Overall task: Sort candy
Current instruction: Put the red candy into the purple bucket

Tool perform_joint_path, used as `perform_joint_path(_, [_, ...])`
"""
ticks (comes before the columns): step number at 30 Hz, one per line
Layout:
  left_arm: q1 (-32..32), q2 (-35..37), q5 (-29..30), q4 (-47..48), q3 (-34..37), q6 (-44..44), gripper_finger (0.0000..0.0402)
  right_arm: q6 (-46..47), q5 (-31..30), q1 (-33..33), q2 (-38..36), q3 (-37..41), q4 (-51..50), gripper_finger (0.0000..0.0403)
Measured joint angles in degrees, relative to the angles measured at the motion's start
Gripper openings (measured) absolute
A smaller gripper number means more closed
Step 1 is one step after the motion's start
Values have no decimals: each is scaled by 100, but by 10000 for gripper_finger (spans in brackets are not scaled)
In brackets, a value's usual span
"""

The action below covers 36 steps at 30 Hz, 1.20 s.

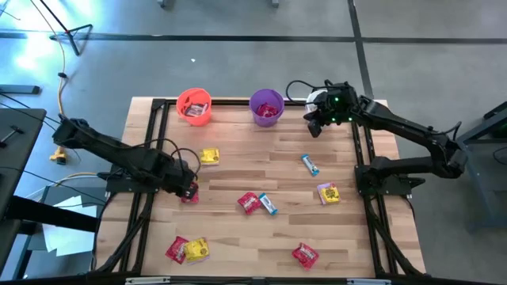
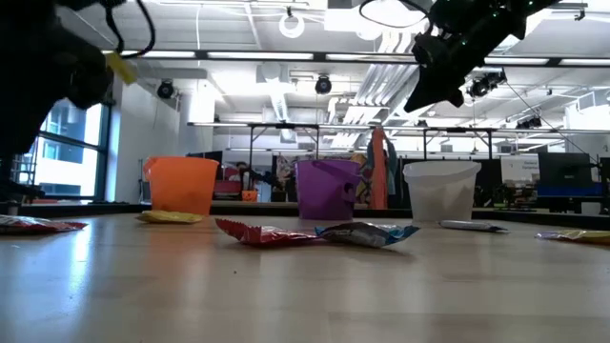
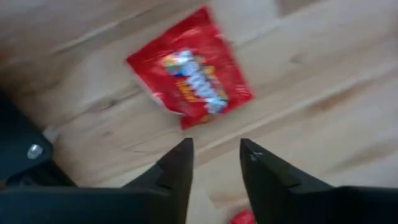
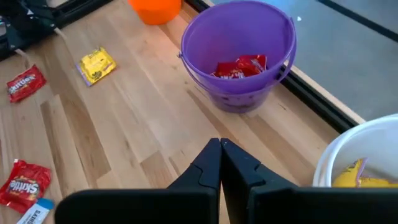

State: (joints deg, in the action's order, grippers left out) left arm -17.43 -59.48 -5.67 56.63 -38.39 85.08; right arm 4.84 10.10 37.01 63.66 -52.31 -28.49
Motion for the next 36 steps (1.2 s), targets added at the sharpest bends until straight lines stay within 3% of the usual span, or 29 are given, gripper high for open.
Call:
perform_joint_path(9, [135, 21, -471, -978, 923, 739, 192, -43, -1, -2, -3, 0, 0, 0])
perform_joint_path(21, [127, 23, -267, -2255, 1724, 1293, 195, -40, -1, -2, -3, 0, -2, 0])
perform_joint_path(26, [120, 32, -266, -2263, 1798, 1401, 158, -37, -1, -2, -3, 0, -2, 0])
perform_joint_path(36, [127, 19, 212, -2369, 1570, 1039, 28, -81, -1, -3, -3, 0, -2, 0])
